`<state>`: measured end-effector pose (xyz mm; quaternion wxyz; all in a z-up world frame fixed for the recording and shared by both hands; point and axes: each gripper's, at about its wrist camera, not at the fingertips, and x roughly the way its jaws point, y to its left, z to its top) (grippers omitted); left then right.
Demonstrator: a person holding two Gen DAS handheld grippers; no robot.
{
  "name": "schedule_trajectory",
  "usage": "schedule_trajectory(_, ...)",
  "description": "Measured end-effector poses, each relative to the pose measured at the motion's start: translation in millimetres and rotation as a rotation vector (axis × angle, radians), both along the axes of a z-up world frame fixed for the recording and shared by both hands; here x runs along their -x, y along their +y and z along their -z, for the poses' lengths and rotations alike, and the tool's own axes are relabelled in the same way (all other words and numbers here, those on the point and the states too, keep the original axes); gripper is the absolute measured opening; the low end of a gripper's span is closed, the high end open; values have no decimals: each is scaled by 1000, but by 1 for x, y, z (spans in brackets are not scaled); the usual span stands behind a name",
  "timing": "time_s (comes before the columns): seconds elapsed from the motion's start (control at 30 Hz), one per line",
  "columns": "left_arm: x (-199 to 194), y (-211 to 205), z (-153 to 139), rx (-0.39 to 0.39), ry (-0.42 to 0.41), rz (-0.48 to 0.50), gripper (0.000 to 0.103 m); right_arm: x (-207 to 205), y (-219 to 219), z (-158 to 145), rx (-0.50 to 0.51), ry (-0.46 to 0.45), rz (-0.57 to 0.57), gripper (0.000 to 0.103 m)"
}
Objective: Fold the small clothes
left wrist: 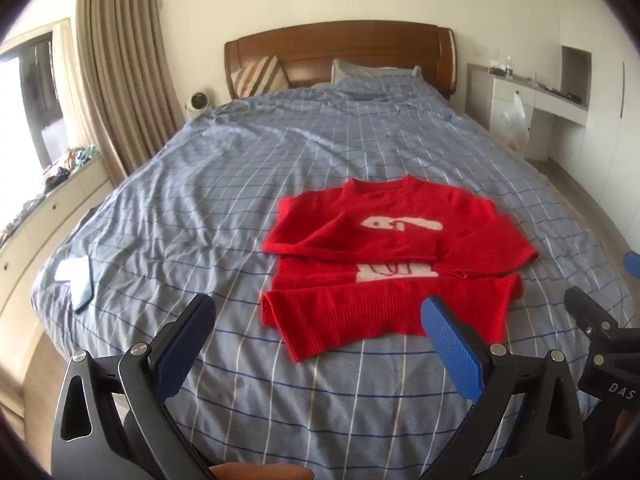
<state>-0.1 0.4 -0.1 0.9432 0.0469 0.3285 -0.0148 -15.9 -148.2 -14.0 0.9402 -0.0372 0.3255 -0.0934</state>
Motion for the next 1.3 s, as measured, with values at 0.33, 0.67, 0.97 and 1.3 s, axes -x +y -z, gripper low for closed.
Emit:
schedule_trajectory(0.33,-2,2,5,-20,23,10,103,-3,2,-4,7,7,2,102)
schedule_trajectory(0.67,-2,-3,11,-37,32,12,103,-3,2,5,12,13,13,103)
schedule_trajectory(0.97,-2,-7,14,-52,48,23,103,-6,1,-1,28,21,27,102)
schedule_trajectory(1.3,-6,-5,17,14,89,63,103,-2,-2,-4,67,14,71,102)
